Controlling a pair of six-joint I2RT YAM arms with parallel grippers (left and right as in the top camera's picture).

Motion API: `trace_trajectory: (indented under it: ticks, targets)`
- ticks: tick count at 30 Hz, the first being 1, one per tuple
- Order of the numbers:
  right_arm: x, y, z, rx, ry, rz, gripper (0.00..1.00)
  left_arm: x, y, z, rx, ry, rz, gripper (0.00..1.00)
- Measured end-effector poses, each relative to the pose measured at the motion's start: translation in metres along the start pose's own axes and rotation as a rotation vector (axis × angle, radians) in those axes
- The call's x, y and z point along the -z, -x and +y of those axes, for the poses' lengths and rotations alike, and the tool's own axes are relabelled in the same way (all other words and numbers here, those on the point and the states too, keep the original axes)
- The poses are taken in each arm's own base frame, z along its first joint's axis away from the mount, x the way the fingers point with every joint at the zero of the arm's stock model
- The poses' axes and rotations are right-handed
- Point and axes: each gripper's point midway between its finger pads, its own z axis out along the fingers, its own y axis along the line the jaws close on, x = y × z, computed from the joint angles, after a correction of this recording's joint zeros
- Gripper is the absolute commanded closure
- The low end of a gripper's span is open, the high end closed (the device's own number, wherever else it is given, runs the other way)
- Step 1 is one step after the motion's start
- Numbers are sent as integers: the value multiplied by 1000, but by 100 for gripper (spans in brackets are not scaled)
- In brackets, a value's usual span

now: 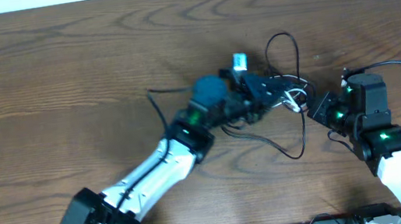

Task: Untangle cables

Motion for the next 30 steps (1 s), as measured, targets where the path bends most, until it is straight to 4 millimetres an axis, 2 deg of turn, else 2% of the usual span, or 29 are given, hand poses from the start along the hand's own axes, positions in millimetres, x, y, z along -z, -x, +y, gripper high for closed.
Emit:
trace_trajectory:
  ticks: [3,6,8,11,14,15,19,22,23,27,28,30]
  targets:
    - [-2,-11,-12,-17,-48,46,99,20,27,20,-92,68,-14,92]
    - [-2,-13,-14,1,-56,55,99,42,44,52,-155,181,-9,92]
    - [-2,-13,-14,30,-57,56,99,50,43,71,-165,252,18,92]
    - [-2,-12,-13,76,-50,55,99,63,28,104,-176,366,94,92]
    - [-3,-8,1,142,18,44,99,72,15,125,-177,446,146,92]
    - [-3,-5,12,173,71,34,99,75,12,131,-182,475,155,92]
    - [3,2,52,271,259,7,99,75,12,139,-232,522,145,92]
    - [10,4,72,316,363,-1,99,73,12,144,-271,555,132,92]
    - [14,3,82,330,417,-1,99,71,11,145,-284,568,128,87]
    - [39,0,126,427,666,-4,99,67,9,152,-337,622,107,19]
    - [47,-2,135,457,724,-2,99,67,10,153,-348,635,98,7]
    - [63,-8,150,518,832,13,99,68,13,156,-360,659,78,6]
